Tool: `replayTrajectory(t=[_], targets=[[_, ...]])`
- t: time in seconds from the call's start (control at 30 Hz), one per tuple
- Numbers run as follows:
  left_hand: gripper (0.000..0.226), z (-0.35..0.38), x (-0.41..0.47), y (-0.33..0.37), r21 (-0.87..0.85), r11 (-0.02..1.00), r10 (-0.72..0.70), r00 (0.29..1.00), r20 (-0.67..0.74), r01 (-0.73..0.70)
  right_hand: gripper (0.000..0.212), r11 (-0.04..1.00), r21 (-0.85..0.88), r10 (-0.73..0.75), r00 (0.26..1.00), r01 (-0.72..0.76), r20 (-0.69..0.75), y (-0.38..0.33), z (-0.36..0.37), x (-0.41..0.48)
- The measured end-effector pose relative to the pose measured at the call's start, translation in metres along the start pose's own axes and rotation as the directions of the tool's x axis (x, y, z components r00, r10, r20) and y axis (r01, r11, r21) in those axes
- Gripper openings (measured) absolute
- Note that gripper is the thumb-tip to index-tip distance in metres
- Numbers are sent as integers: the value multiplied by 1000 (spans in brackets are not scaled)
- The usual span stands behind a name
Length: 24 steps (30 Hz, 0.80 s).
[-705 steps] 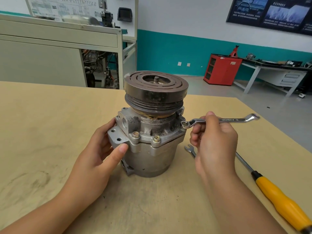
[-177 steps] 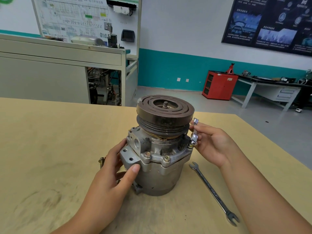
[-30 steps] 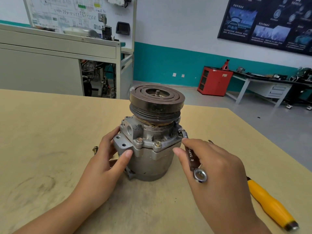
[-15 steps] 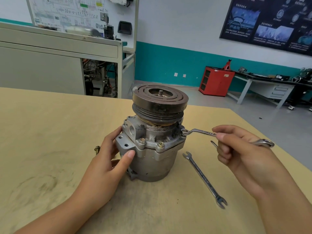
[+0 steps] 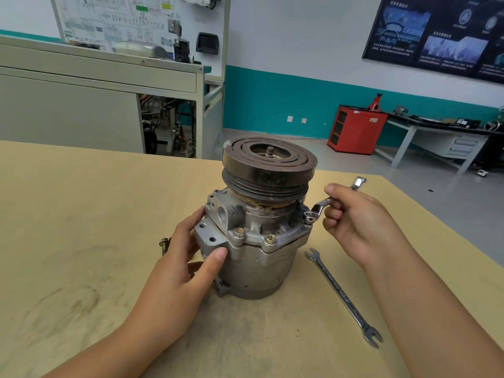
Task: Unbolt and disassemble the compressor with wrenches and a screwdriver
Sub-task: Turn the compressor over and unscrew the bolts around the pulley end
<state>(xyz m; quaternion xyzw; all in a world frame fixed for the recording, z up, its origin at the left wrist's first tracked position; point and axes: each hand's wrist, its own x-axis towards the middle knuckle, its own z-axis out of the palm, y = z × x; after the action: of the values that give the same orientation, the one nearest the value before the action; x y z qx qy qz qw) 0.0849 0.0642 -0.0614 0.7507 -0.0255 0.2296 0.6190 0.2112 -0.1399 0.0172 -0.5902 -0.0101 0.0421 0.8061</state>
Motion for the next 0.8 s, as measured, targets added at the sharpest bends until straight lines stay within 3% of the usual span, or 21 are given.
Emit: replayTrajectory(t=[0.27, 0.4, 0.53, 0.7, 0.8], targets=[[68, 1, 0, -1, 9, 1000, -2, 1000, -10, 2, 22, 997, -68, -28, 998, 32, 53, 3, 22, 11], [69, 1, -1, -1, 14, 1000, -4, 1000, -9, 5, 20, 997, 78, -28, 999, 29, -21, -4, 21, 11], [66, 1, 0, 0, 23, 1000, -10, 1000, -15, 10, 18, 974, 191, -96, 985, 123, -143, -15, 8, -4], [60, 1, 0, 1, 24, 1000, -10, 1000, -15, 10, 14, 955, 72, -283, 956, 288, -75, -16, -4, -40], [58, 1, 0, 2, 22, 1000, -8, 1000, -11, 8, 14, 877, -160, -462, 887, 453, -21, -9, -6, -61]])
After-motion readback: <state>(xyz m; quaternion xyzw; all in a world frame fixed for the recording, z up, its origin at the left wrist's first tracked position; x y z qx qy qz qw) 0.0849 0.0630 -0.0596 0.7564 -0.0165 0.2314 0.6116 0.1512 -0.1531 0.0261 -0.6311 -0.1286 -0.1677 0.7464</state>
